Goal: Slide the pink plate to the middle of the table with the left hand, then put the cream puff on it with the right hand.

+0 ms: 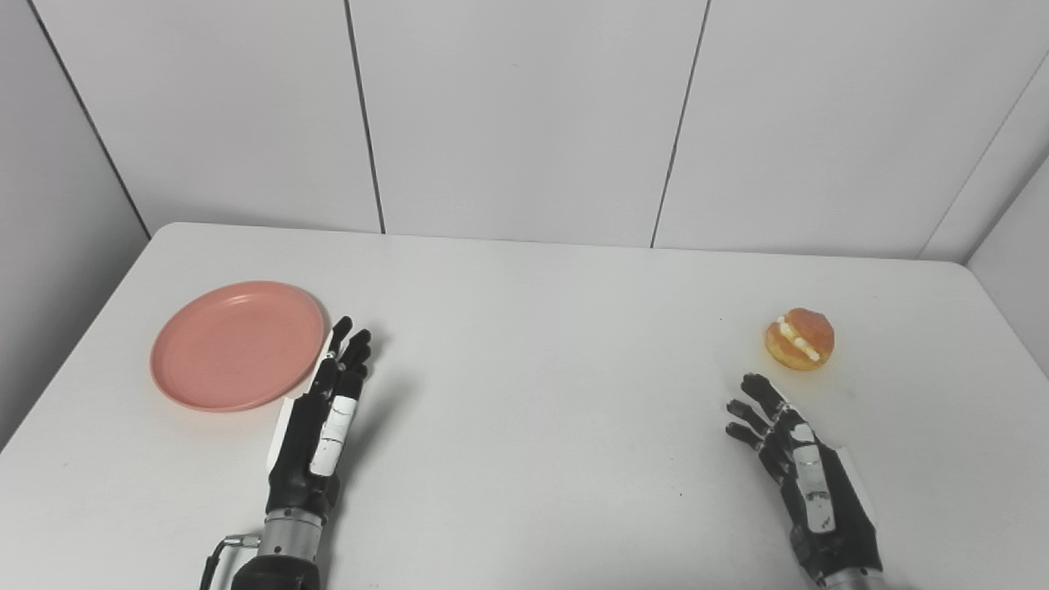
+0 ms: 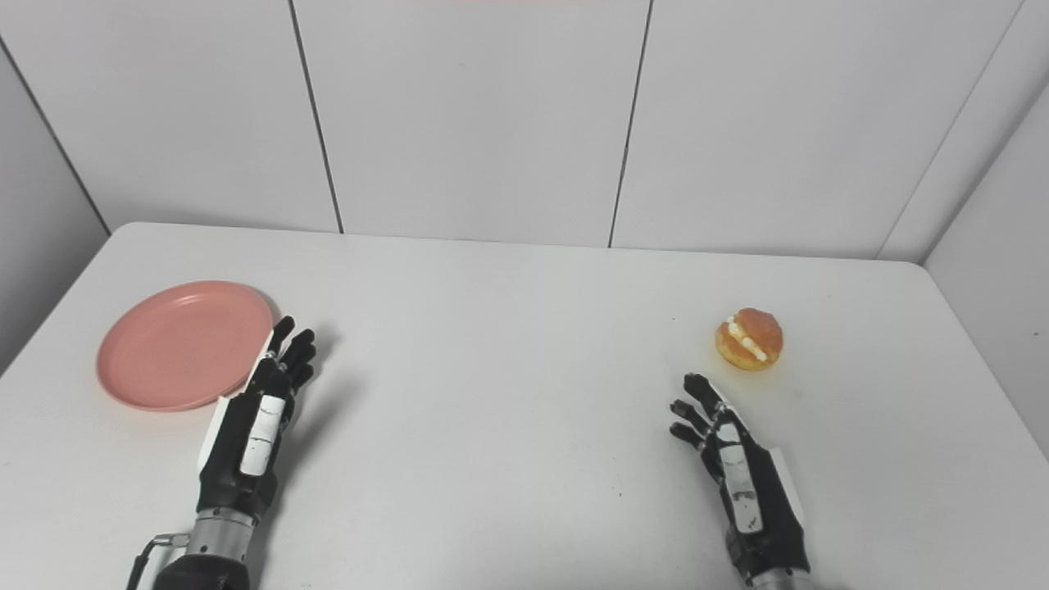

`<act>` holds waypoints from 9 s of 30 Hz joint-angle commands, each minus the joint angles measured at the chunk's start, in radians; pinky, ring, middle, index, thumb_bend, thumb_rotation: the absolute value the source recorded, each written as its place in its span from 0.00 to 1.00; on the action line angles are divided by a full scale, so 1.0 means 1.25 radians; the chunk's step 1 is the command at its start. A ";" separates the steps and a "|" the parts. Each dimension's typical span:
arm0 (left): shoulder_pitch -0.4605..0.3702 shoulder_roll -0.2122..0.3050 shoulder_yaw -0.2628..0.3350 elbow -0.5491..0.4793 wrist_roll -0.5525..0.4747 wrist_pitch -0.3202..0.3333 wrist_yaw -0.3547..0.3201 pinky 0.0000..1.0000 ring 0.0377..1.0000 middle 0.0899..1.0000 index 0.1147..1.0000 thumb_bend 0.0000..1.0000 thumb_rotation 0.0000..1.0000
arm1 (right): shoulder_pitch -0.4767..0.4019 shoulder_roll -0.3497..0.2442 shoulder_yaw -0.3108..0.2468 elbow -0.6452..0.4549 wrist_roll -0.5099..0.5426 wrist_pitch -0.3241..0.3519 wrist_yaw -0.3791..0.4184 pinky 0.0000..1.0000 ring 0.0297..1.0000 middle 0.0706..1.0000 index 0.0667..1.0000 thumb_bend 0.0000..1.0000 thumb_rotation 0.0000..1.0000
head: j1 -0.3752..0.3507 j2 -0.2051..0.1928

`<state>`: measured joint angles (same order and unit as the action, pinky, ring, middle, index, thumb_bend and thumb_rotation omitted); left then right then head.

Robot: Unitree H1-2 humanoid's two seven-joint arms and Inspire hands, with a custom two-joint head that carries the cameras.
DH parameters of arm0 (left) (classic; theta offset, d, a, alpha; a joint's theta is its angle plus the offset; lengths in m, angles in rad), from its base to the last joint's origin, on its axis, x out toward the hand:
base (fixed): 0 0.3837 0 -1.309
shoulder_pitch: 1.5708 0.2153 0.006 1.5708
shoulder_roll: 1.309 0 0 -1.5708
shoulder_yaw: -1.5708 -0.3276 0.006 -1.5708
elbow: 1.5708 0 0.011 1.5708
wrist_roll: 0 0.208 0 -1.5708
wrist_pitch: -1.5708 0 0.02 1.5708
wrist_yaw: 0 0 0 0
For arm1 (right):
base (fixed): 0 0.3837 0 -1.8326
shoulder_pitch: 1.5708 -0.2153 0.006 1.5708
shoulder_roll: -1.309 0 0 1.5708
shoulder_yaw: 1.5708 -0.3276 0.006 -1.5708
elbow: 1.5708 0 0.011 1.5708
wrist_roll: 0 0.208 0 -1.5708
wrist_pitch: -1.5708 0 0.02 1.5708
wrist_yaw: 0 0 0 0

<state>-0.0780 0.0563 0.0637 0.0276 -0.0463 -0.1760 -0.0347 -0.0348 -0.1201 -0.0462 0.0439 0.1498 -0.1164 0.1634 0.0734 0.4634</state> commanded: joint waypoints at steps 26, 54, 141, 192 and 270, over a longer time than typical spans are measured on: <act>-0.012 -0.053 -0.050 0.189 0.129 -0.159 0.074 0.92 0.94 0.94 0.98 0.63 0.96 | -0.042 -0.065 -0.044 0.232 0.058 -0.137 0.071 0.90 0.90 0.96 0.91 0.84 1.00 | 0.129 -0.117; -0.018 -0.055 -0.040 -0.114 -0.040 -0.052 0.037 0.95 0.93 0.93 0.94 0.80 0.87 | 0.011 -0.058 -0.030 0.130 0.067 -0.062 0.077 0.91 0.92 0.97 0.94 0.84 1.00 | 0.131 -0.097; -0.298 0.324 0.139 0.521 -0.117 -0.171 -0.115 0.99 0.95 0.93 1.00 0.85 0.92 | 0.031 -0.048 -0.015 0.080 0.048 -0.020 0.051 0.79 0.82 0.89 0.90 0.82 1.00 | 0.100 -0.069; -0.270 0.121 0.047 0.387 -0.163 -0.052 -0.178 0.95 0.94 0.91 0.98 0.93 0.88 | 0.053 -0.036 0.033 -0.019 -0.008 0.031 -0.004 0.76 0.78 0.85 0.87 0.87 1.00 | 0.023 -0.007; -0.248 0.015 -0.010 0.339 -0.164 -0.029 -0.216 1.00 0.96 0.95 1.00 0.93 0.86 | -0.005 0.119 0.175 -0.065 -0.236 0.112 -0.144 0.69 0.76 0.84 0.85 0.87 1.00 | -0.472 0.047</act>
<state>-0.4216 0.0702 0.0432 0.4310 -0.2364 -0.1906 -0.2935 -0.0399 0.0167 0.1415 -0.0608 -0.1265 0.0384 -0.0374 -0.5170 0.5216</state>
